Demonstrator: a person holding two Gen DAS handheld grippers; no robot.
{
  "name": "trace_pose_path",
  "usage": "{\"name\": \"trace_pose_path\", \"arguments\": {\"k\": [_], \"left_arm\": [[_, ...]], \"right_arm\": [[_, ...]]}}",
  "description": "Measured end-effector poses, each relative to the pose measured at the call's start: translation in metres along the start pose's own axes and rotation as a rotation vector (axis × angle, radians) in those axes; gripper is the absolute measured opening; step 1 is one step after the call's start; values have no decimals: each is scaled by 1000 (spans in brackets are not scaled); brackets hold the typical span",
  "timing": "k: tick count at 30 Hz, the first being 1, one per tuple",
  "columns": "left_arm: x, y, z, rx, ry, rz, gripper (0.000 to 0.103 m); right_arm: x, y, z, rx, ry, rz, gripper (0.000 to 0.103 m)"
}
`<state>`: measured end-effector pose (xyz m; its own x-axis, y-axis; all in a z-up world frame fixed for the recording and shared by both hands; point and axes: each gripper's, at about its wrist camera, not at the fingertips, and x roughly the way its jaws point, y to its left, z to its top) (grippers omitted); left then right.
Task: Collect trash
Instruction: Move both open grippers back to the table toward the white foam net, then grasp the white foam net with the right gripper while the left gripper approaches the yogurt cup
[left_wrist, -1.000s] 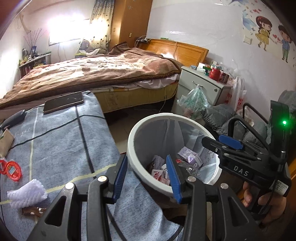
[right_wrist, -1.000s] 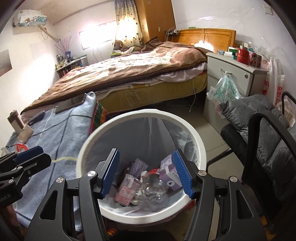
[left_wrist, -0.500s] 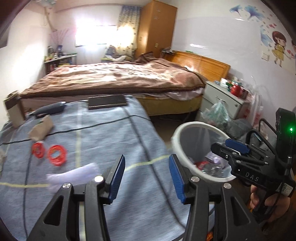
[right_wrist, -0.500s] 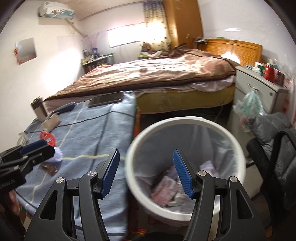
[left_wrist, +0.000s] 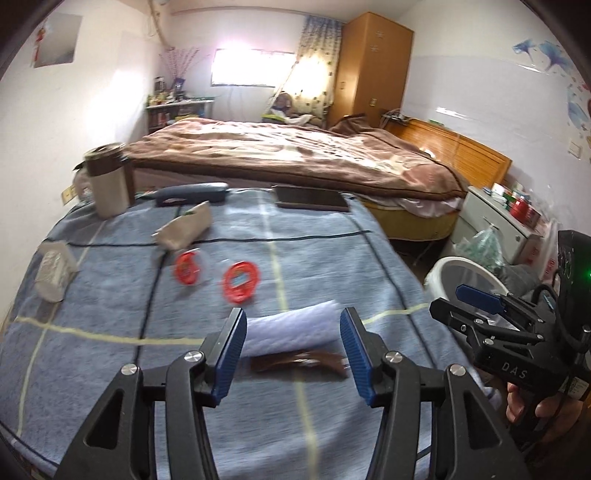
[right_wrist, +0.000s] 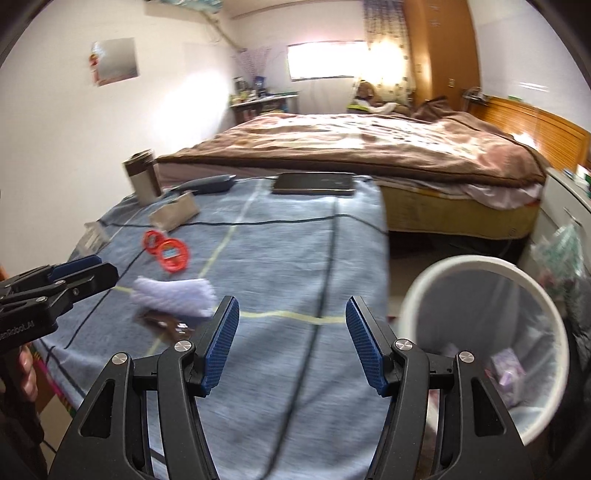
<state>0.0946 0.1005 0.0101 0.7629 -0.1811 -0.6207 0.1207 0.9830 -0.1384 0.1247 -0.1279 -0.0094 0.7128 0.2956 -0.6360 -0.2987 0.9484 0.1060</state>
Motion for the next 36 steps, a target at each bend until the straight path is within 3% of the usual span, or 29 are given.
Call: {"name": "trace_pose_path", "arguments": {"k": [16, 22, 28, 36], "left_arm": [[-9, 80, -6, -110, 3, 98, 57], [-5, 95, -8, -127, 14, 98, 57], [-1, 112, -7, -150, 23, 103, 57], [-2, 130, -7, -163, 29, 131, 58]], "right_arm": [[51, 83, 12, -227, 91, 125, 62], [71, 104, 8, -348, 149, 111, 62], [87, 107, 13, -358, 195, 121, 66], [92, 125, 14, -490, 199, 99, 66]]}}
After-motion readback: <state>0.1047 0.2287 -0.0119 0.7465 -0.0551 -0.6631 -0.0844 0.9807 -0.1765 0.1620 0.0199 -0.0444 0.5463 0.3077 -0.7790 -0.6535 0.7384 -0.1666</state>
